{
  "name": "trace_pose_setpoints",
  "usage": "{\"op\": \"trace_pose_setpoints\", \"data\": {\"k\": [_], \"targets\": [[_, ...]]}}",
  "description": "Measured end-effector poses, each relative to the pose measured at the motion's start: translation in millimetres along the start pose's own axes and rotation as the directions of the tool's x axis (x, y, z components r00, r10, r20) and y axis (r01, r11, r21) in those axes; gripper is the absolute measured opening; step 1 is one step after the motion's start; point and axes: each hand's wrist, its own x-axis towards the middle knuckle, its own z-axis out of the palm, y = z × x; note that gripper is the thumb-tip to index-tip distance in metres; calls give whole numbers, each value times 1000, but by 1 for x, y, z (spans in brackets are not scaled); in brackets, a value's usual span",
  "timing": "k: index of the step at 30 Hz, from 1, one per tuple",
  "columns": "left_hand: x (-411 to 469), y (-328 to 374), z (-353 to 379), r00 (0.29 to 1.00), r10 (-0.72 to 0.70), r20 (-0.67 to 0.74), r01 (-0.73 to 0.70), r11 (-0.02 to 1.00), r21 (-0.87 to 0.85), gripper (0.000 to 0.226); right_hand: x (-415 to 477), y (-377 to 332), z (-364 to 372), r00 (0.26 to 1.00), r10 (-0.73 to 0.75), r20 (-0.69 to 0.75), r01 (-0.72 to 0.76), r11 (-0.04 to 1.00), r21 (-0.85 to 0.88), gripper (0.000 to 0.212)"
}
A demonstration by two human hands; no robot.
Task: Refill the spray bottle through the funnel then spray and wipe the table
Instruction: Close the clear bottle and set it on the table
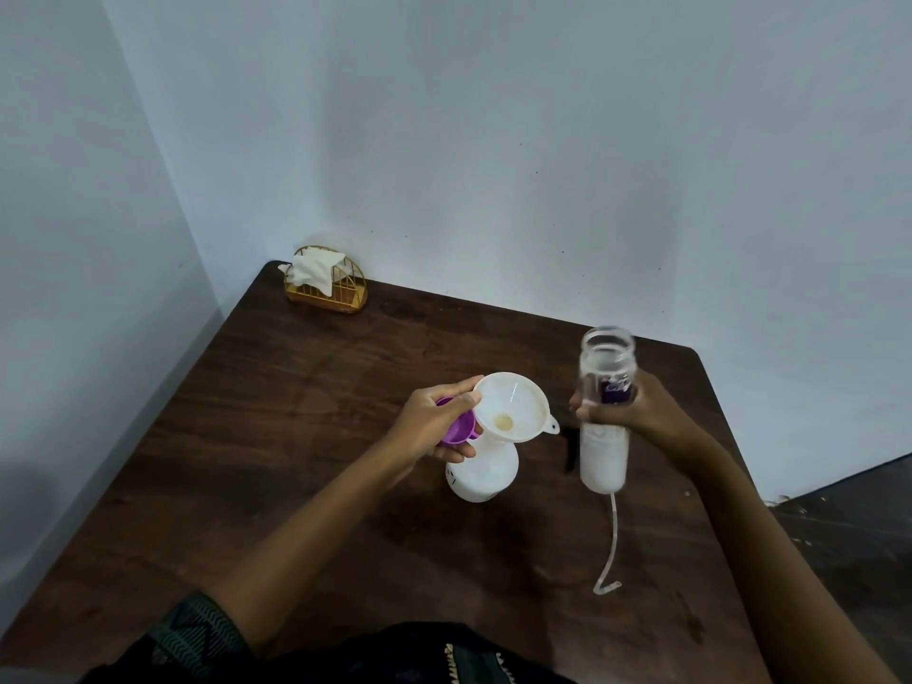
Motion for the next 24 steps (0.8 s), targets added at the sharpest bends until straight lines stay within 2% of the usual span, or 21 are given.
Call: {"op": "trace_pose_setpoints", "data": {"k": [2, 4, 7, 12, 16, 19, 21, 24], "targets": [[0, 0, 0, 1000, 3, -4, -3, 1000, 11, 40, 0, 0, -4, 997, -40, -67, 51, 985, 163, 36], [-1, 0, 0, 1000, 6, -6, -6, 1000, 18, 41, 2, 0, -9, 990, -61, -126, 103, 928, 358, 25], [-1, 1, 0, 1000, 12, -4, -12, 1000, 27, 41, 8, 1, -17, 978, -69, -199, 164, 841, 516, 21], [1, 0, -2, 997, -28, -71, 28, 1000, -11, 38, 17, -1, -28, 959, -72, -275, 234, 749, 620, 21], [4, -2, -14, 964, -62, -260, 46, 996, -71, 31, 21, -8, -36, 950, -94, -299, 277, 699, 659, 19], [10, 12, -28, 916, -49, -397, 1, 993, -121, 28, 25, -20, -41, 947, -123, -295, 299, 671, 679, 19], [12, 32, -32, 918, 15, -396, -56, 994, -92, 27, 29, -31, -44, 946, -149, -287, 312, 661, 683, 18], [12, 72, -26, 949, 129, -289, -174, 975, -136, 26, 39, -52, -44, 943, -195, -270, 331, 630, 702, 17]]}}
